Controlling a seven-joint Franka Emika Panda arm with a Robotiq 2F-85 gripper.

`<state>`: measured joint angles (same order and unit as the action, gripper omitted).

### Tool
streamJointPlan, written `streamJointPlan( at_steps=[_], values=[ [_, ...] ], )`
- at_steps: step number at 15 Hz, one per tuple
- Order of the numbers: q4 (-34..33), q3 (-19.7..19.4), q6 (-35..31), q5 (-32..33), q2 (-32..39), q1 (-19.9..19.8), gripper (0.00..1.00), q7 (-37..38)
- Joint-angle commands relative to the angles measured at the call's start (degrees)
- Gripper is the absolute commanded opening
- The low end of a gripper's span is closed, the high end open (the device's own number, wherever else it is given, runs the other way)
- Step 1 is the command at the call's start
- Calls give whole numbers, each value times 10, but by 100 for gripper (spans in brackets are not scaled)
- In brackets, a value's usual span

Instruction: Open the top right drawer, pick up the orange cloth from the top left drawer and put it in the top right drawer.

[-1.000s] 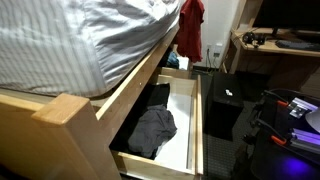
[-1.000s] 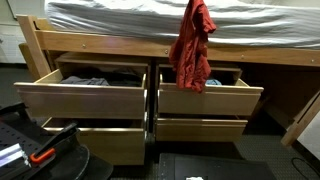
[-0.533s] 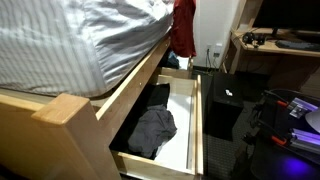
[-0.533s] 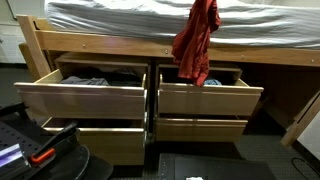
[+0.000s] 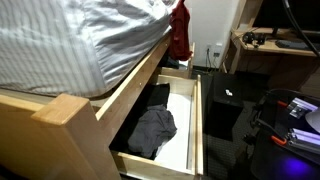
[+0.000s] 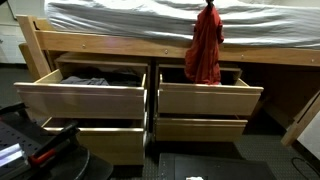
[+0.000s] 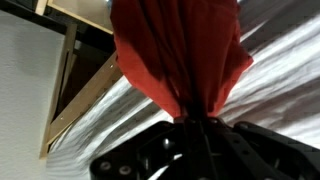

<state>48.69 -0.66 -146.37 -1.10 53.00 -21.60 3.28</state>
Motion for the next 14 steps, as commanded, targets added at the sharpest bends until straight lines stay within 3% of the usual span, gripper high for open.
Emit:
streamJointPlan(
  at_steps=[1,2,5,9,14],
  values=[
    [-110,69,69,-32,83,-31,0,-104],
    [-120,87,86,-39,98,-38,0,-131],
    [-136,86,166,-82,120,-37,0,-169],
    [-172,56,316,-80,141,-32,0,-143],
    [-173,53,409,-62,154,-38,0,-128]
  ],
)
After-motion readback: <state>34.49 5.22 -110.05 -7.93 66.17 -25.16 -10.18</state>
